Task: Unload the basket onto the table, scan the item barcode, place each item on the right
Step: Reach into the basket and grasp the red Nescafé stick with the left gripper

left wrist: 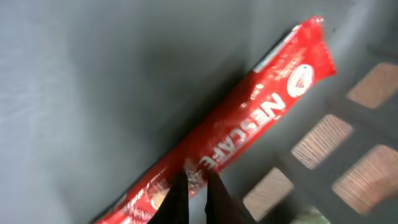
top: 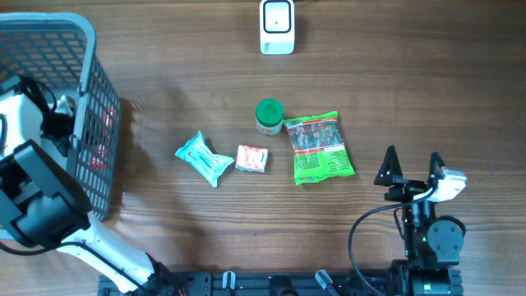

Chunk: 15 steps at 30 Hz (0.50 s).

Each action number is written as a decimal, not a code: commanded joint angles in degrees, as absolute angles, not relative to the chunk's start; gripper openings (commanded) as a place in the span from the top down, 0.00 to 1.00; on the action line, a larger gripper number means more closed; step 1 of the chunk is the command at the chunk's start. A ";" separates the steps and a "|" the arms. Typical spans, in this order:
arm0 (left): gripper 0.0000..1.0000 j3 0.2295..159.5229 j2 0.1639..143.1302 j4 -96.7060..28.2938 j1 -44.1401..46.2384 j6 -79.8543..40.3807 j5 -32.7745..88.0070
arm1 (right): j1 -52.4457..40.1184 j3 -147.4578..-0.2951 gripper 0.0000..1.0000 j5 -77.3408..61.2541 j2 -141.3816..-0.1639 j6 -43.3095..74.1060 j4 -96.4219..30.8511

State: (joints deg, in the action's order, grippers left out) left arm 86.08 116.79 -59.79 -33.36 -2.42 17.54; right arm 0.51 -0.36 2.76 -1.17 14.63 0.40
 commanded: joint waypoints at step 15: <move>0.96 80.64 108.36 -58.28 -33.54 -30.94 -8.10 | 0.45 -0.30 0.00 2.37 -0.80 13.67 0.60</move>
